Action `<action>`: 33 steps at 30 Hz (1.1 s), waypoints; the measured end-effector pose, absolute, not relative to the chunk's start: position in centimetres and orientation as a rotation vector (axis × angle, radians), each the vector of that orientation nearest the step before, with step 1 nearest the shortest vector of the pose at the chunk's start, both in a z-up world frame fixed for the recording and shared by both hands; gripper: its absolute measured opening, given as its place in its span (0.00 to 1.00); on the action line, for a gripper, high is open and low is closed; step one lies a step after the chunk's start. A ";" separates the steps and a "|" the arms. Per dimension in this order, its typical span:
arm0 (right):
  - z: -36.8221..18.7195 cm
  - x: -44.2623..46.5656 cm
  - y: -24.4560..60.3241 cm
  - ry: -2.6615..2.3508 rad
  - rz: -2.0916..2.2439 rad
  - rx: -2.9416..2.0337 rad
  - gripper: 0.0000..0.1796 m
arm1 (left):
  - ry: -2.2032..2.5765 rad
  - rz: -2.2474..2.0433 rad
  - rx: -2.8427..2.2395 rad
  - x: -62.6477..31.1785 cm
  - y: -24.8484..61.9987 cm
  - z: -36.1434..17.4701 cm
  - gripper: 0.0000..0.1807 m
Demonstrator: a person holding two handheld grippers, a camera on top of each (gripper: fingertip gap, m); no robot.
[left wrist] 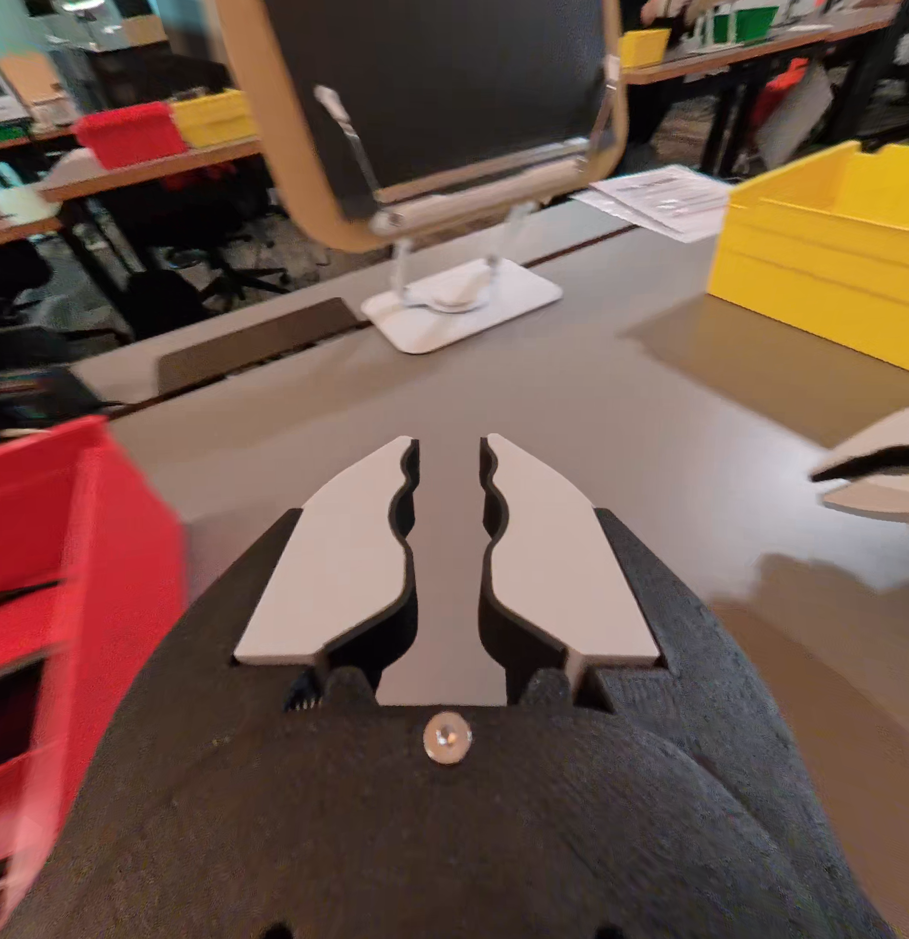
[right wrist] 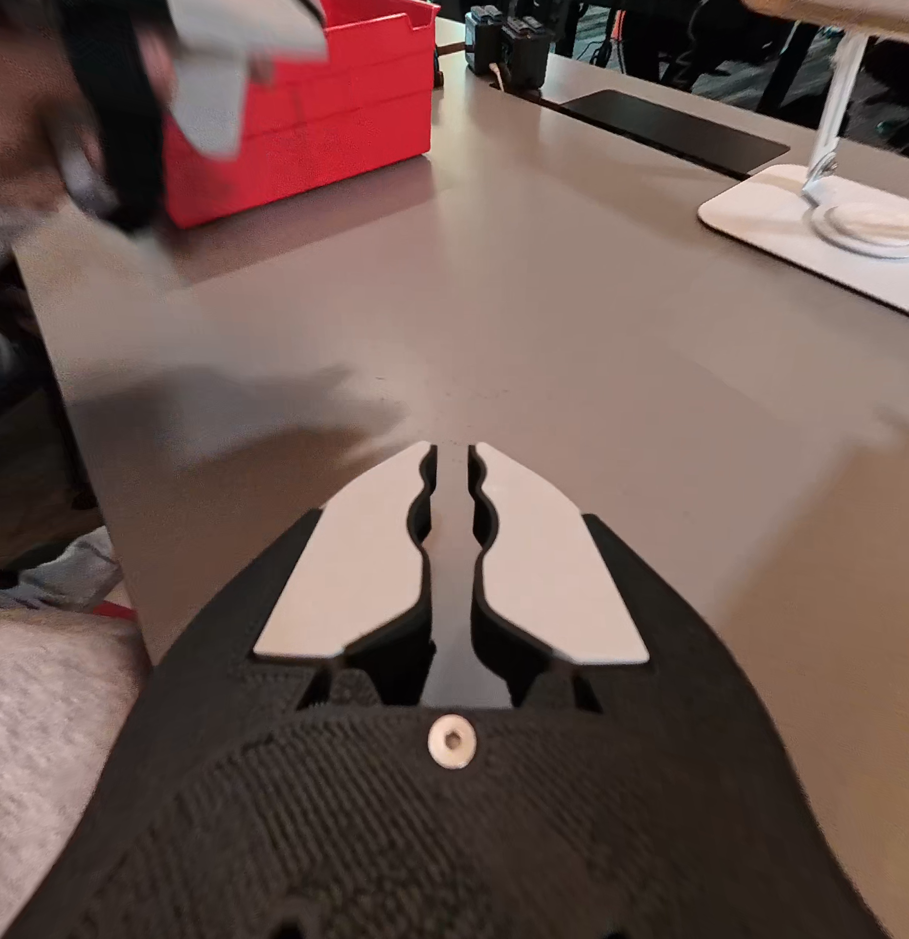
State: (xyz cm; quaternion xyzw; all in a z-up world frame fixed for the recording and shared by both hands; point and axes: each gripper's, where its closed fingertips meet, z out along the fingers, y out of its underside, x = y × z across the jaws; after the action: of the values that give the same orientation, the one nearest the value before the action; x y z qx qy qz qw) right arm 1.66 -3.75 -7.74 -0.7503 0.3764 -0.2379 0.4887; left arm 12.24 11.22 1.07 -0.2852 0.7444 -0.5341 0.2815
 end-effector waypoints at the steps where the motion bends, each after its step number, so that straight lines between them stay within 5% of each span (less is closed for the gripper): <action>1: -7.9 1.7 -3.9 0.908 -0.592 -1.834 0.06 | 2.004 -1.406 -0.774 13.4 13.2 2.4 0.11; 4: -7.9 1.9 -4.0 0.922 -0.557 -1.822 0.06 | 2.253 -1.197 -0.780 17.1 18.6 4.0 0.13; 10: -7.1 2.2 -4.0 0.983 -0.443 -1.719 0.06 | 2.769 -0.344 -0.926 23.6 32.2 -3.6 0.20; 16: -7.4 2.6 -4.1 0.934 -0.573 -1.776 0.05 | 2.991 -0.289 -1.216 25.7 34.0 -9.5 0.40; 19: -7.7 2.8 -4.2 0.918 -0.616 -1.796 0.05 | 3.114 -0.261 -1.272 25.0 33.5 -9.5 0.41; 23: -7.7 3.3 -4.6 0.950 -0.600 -1.773 0.04 | 3.154 -0.112 -1.131 25.0 34.0 -9.2 0.12; 33: -7.3 3.4 -5.3 0.987 -0.561 -1.723 0.04 | 2.858 -0.585 -0.973 27.0 33.0 -2.8 0.02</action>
State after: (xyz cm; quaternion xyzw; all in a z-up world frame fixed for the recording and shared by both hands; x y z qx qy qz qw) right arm 3.44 -5.29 -7.30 -0.7165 0.4104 -0.2332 0.5137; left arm 27.03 32.96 -2.77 -0.3163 0.9288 -0.1901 0.0332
